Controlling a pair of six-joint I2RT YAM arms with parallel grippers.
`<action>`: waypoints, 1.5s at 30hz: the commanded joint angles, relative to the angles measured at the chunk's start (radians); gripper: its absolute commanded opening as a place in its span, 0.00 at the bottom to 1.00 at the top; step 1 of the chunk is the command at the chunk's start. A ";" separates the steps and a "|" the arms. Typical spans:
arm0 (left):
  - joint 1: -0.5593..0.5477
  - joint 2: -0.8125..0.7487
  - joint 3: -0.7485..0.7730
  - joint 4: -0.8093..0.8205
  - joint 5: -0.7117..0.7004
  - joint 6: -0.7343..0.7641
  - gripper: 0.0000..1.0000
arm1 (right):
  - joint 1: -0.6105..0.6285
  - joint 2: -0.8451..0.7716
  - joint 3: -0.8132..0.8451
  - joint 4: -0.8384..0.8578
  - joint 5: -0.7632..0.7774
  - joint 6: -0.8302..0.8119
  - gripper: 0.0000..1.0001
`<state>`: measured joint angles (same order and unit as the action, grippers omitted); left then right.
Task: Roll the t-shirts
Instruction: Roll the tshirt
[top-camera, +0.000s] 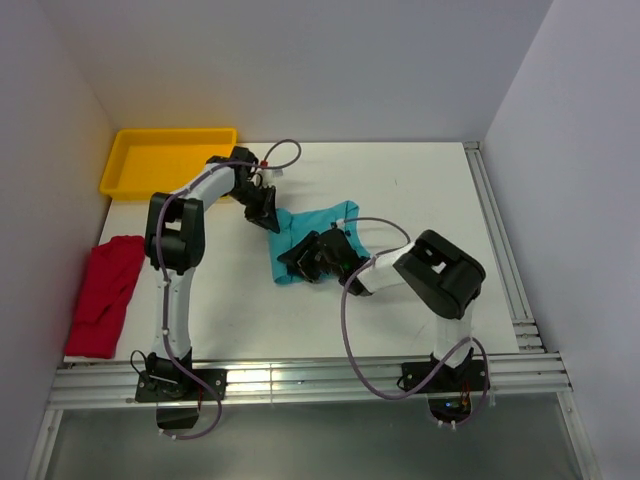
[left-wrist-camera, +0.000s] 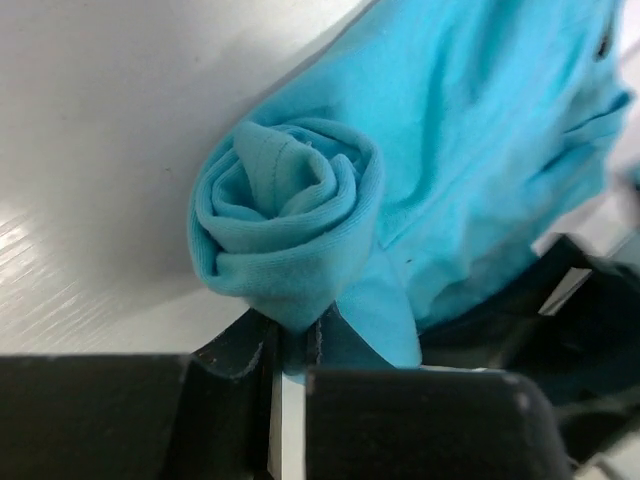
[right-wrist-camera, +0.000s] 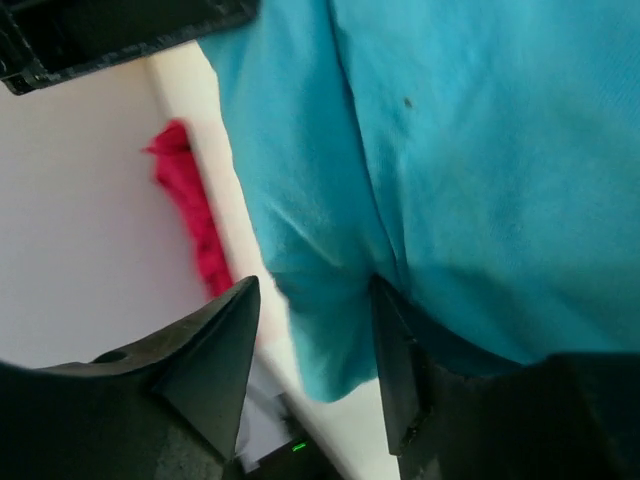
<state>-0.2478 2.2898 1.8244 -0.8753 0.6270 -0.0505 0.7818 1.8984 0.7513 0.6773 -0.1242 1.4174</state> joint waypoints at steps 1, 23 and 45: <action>-0.013 0.022 0.088 -0.152 -0.174 0.109 0.00 | 0.016 -0.100 0.091 -0.405 0.160 -0.254 0.57; -0.096 0.091 0.226 -0.356 -0.395 0.189 0.00 | 0.326 0.125 0.801 -1.179 0.787 -0.558 0.61; -0.110 0.103 0.266 -0.363 -0.359 0.204 0.24 | 0.324 0.166 0.760 -1.101 0.693 -0.566 0.36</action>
<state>-0.3470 2.3707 2.0674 -1.1988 0.2642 0.1219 1.1210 2.1342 1.5822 -0.4717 0.5972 0.8280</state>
